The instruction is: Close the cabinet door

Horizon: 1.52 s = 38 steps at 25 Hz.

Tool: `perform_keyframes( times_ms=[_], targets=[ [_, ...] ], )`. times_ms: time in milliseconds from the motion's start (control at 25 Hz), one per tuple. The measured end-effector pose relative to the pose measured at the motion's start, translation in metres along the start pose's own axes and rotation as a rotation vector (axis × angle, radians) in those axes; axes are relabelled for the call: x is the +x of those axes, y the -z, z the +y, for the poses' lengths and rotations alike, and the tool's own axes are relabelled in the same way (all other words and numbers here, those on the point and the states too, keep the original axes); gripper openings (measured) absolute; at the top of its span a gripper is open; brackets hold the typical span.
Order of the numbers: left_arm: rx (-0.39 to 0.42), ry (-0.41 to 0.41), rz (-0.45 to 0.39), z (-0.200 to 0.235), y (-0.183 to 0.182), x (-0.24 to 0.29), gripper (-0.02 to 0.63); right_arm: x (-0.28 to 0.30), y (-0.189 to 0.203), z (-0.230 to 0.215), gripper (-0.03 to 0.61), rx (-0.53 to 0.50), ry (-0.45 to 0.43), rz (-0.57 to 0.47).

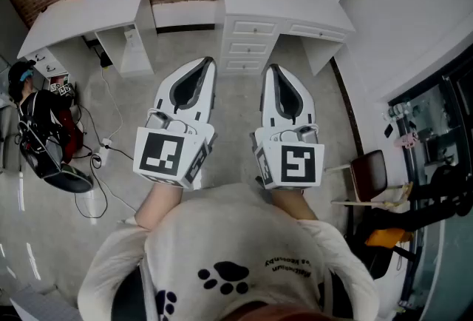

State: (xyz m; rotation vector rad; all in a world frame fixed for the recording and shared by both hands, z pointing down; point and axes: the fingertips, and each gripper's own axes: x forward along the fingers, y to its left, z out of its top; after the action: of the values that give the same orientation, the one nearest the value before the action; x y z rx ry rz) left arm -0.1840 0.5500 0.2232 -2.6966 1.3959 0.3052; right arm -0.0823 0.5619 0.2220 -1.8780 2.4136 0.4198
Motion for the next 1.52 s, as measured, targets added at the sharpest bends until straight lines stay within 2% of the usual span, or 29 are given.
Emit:
perform_keyframes(
  times_ms=[400,680,840,1080,1280,1400,1520],
  targets=[
    [-0.002,0.038,-0.013,0.020,-0.001,-0.001,0.009,0.013,-0.002,0.021,0.009,-0.010,0.018,-0.011],
    [-0.026,0.058,-0.001,0.030,0.007,0.009,0.009,0.023,0.002,0.020,0.011,0.022,0.032,-0.020],
    [-0.047,0.036,0.031,0.041,0.018,0.021,0.009,0.039,0.010,0.017,0.011,0.026,0.019,-0.029],
    [-0.033,0.042,-0.014,0.055,0.029,0.064,0.009,0.083,0.024,-0.006,0.011,0.039,-0.013,-0.060],
    [-0.027,-0.015,-0.002,0.080,0.037,0.118,0.009,0.142,0.040,-0.029,0.011,0.070,-0.074,-0.068],
    [-0.021,-0.011,-0.021,0.089,0.040,0.156,0.009,0.177,0.047,-0.050,0.011,0.075,-0.100,-0.074],
    [-0.015,-0.055,-0.019,0.101,0.044,0.184,0.009,0.207,0.055,-0.065,0.011,0.082,-0.138,-0.084]
  ],
)
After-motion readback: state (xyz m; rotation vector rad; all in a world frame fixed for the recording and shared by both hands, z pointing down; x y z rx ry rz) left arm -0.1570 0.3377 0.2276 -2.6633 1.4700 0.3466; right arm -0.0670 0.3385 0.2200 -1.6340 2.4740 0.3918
